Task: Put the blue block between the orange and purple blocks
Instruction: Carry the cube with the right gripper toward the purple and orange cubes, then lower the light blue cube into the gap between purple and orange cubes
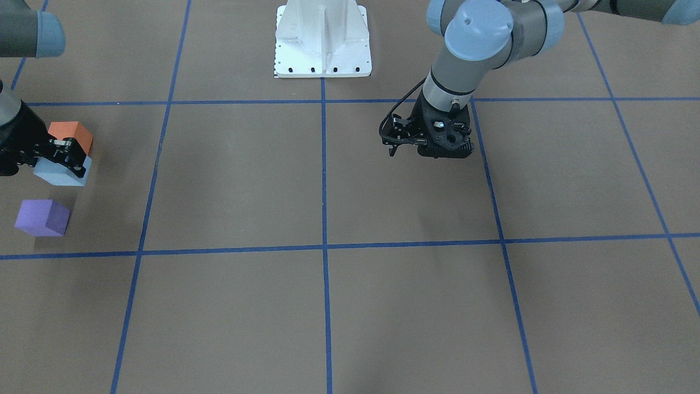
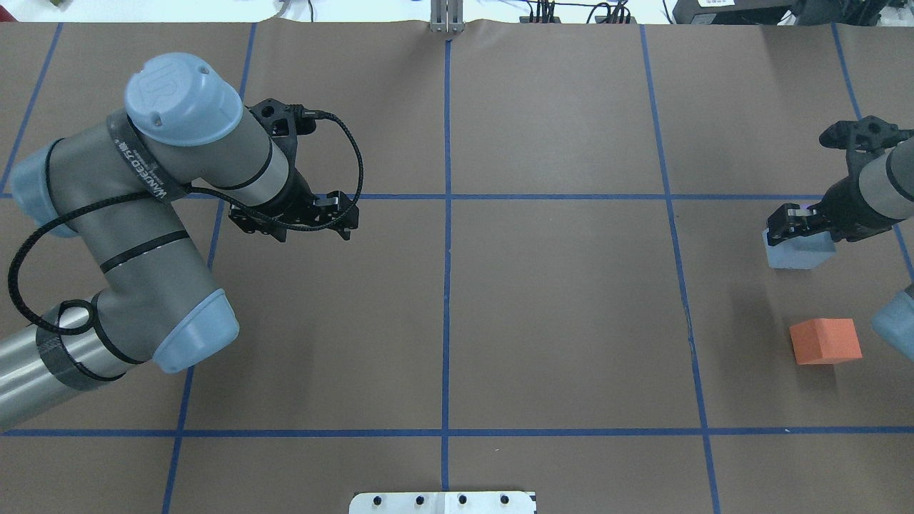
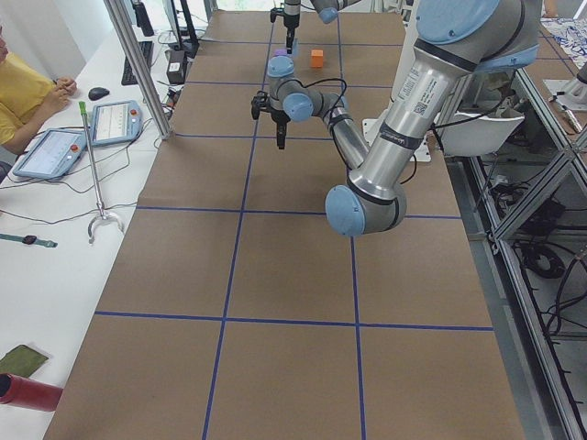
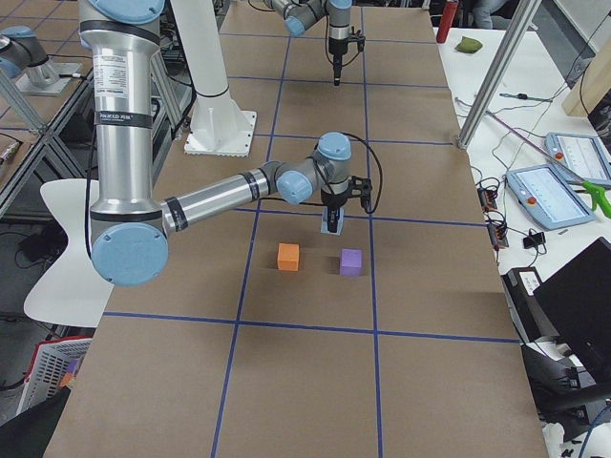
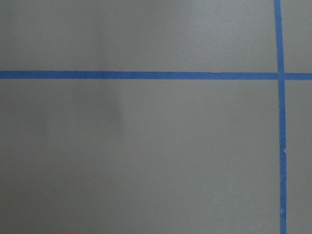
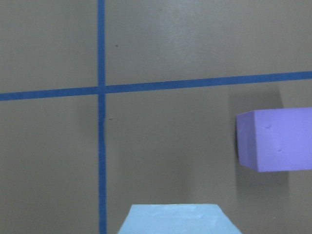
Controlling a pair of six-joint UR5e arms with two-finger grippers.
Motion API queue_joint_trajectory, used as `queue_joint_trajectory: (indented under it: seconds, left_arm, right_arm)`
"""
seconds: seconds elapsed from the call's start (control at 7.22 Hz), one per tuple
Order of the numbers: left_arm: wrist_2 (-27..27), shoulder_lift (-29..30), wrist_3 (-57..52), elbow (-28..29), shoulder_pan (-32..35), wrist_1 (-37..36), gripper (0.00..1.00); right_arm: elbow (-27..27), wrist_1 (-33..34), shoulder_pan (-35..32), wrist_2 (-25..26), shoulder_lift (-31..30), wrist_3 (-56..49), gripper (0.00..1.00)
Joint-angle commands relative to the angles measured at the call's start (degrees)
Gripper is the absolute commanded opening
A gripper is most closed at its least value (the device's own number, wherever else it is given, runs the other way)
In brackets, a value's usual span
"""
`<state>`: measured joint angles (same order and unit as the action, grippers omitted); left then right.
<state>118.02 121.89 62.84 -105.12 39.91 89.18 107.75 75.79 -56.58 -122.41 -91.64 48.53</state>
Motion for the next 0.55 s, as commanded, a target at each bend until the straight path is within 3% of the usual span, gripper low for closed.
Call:
queue_joint_trajectory:
  seconds: [0.0,0.42]
  left_arm:
    - [-0.1,0.0,0.2,-0.1,0.0,0.0,1.00]
    - [-0.1,0.0,0.2,-0.1,0.0,0.0,1.00]
  right_arm:
    - [-2.4,-1.0,-0.2,0.1,-1.4,-1.4,0.00]
    - [-7.5,-6.2,0.0,0.0,-1.4,-0.5,0.00]
